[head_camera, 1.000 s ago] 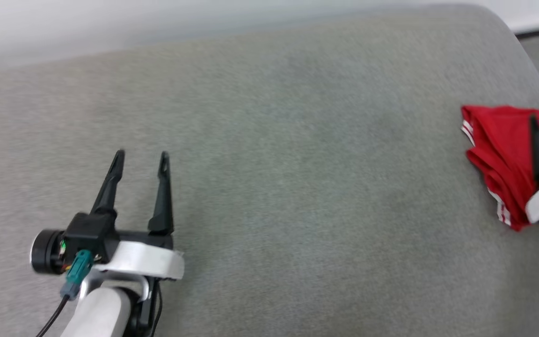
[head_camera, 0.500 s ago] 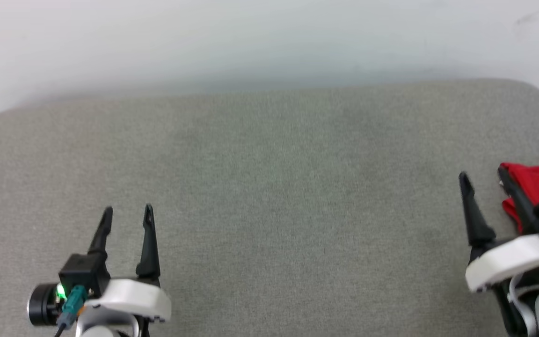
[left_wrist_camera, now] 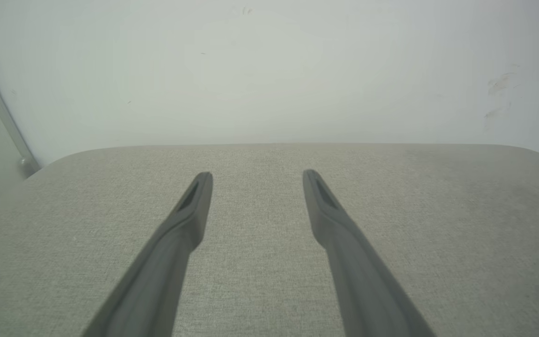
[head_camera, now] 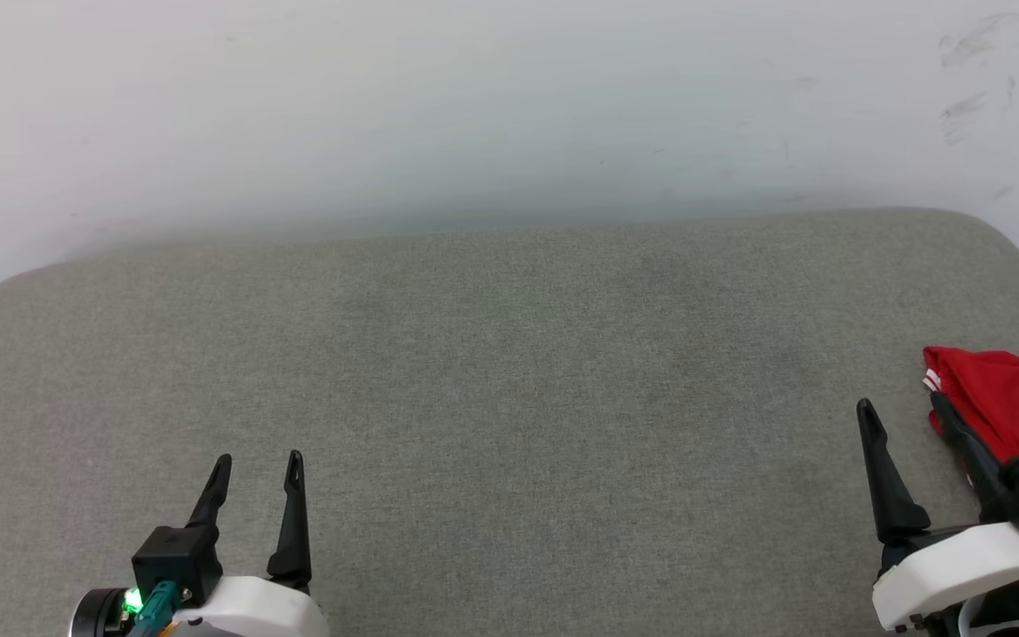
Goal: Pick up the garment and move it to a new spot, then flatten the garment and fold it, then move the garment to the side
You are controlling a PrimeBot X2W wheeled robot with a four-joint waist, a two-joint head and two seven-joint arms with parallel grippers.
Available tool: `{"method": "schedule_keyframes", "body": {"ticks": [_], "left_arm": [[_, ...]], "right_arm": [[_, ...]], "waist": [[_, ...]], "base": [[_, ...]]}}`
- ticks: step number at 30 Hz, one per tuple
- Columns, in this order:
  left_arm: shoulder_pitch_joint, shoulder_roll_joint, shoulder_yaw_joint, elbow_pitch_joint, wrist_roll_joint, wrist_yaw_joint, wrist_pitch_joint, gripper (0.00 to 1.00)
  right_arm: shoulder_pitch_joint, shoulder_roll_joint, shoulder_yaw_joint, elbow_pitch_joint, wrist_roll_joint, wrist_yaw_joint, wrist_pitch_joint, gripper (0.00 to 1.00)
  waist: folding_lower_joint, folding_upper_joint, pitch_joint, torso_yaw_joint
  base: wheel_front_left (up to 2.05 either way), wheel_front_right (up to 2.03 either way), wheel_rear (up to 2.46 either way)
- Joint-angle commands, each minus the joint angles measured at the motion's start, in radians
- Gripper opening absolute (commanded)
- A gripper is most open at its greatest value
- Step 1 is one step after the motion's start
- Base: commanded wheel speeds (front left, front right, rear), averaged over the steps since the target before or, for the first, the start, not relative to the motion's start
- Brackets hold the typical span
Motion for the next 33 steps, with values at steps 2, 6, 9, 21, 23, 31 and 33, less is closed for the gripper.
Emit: {"method": "schedule_keyframes", "body": {"ticks": [2, 6, 9, 21, 23, 31, 33], "left_arm": [[0.009, -0.003, 0.003, 0.009, 0.008, -0.007, -0.006, 1.0], [0.004, -0.002, 0.004, 0.016, 0.014, -0.012, -0.007, 1.0], [0.0, -0.004, 0.007, 0.017, 0.017, -0.014, -0.007, 1.0], [-0.003, -0.016, 0.019, 0.011, 0.032, -0.024, -0.006, 1.0], [-0.004, -0.017, 0.023, 0.01, 0.034, -0.025, -0.006, 1.0], [0.004, -0.043, 0.036, 0.039, -0.053, -0.042, 0.024, 0.0], [0.0, -0.048, 0.045, 0.041, -0.087, -0.05, 0.034, 0.0]], "right_arm": [[0.017, 0.007, -0.001, -0.017, -0.006, -0.001, 0.008, 1.0], [0.021, 0.009, 0.001, -0.028, -0.009, -0.001, 0.013, 1.0], [0.023, 0.01, 0.004, -0.031, -0.01, -0.001, 0.014, 1.0], [0.026, 0.003, 0.007, -0.042, -0.001, -0.001, 0.019, 1.0], [0.028, 0.004, 0.005, -0.045, 0.0, -0.001, 0.02, 1.0], [0.008, 0.01, 0.002, 0.014, 0.088, 0.0, 0.023, 0.0], [0.003, 0.011, 0.0, 0.024, 0.128, 0.0, 0.024, 0.0]], "waist": [[0.0002, -0.0001, -0.002, 0.001], [0.0002, -0.0001, 0.0, 0.003], [0.0002, -0.0001, 0.001, 0.004], [0.0002, -0.0001, 0.007, 0.011], [0.0002, -0.0001, 0.008, 0.013], [0.0003, -0.0001, 0.009, 0.015], [0.0003, -0.0001, 0.009, 0.015]], "base": [[0.0, 0.0, 0.0], [0.0, 0.0, 0.0], [0.0, 0.0, 0.0], [0.0, 0.0, 0.0], [0.0, 0.0, 0.0], [0.0, 0.0, 0.0], [0.0, 0.0, 0.0]]}}
